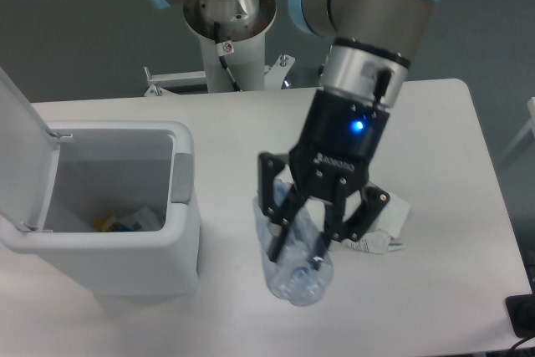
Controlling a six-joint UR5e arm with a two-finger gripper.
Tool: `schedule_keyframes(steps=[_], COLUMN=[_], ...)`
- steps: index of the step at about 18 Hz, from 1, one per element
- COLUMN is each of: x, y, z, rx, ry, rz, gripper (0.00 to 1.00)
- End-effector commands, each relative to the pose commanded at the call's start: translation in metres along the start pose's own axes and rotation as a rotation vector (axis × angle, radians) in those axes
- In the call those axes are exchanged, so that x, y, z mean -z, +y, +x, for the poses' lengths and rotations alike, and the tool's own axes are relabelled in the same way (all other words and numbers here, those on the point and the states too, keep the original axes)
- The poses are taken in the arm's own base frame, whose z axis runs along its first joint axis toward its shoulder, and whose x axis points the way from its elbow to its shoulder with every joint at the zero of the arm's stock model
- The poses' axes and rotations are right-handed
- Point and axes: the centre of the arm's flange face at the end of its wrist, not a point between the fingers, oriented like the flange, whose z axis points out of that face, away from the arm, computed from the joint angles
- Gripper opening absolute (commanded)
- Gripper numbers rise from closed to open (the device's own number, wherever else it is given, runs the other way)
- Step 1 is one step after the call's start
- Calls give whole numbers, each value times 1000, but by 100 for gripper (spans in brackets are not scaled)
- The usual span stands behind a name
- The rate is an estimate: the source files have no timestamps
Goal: Place the trash in the trash can
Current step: 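Lift the bottle and carry it over the trash can opening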
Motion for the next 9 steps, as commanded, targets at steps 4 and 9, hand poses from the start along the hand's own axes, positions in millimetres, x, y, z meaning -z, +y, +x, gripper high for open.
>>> schedule_keyframes(steps=[4, 9], x=[2, -16], y=[-4, 11], z=[17, 77], rx=[-13, -43], ry=[52, 118], rz=[14, -24], gripper=[43, 43])
